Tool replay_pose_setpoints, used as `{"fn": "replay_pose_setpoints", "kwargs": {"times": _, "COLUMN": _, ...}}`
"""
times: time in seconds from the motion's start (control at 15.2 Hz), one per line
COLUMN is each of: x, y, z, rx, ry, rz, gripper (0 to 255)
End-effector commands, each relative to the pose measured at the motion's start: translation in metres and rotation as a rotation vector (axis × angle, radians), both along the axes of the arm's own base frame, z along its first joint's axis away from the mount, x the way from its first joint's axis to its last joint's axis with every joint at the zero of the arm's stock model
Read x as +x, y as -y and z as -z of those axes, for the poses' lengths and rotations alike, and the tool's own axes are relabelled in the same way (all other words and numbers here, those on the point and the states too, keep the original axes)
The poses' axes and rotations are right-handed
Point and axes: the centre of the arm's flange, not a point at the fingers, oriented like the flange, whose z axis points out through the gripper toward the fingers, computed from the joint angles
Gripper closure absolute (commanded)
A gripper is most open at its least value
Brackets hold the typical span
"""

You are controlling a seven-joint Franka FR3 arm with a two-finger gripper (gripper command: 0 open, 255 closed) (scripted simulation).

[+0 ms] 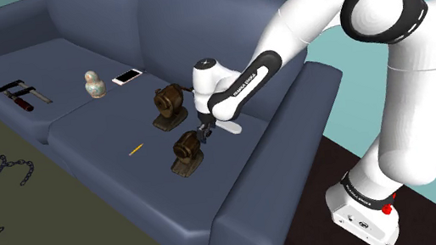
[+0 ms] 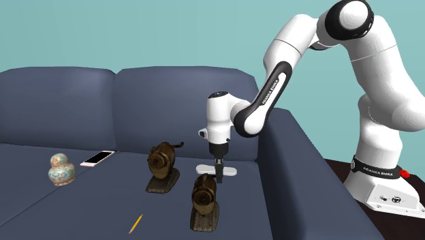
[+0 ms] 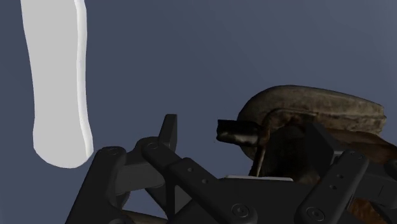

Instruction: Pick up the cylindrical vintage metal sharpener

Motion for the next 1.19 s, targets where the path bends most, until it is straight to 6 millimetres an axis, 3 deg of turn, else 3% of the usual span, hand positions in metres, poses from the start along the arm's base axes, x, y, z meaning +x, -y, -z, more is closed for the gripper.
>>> {"fn": "replay_pose_setpoints", "kwargs": {"times": 0.0, "x": 0.001, "y": 0.000, "z": 0.002, "rx": 0.000, "ry": 0.001, "rz": 0.000, "gripper": 255}}
{"fn": "replay_pose_setpoints", "kwargs": {"times": 0.59, "x": 0.000, "y": 0.000, "z": 0.001, "rx": 0.000, "ry": 0.001, "rz": 0.000, "gripper": 255}}
{"fn": "replay_pose_setpoints", "kwargs": {"times": 1.12, "x": 0.000, "y": 0.000, "z": -0.041, "rx": 0.000, "ry": 0.001, "rz": 0.000, "gripper": 255}}
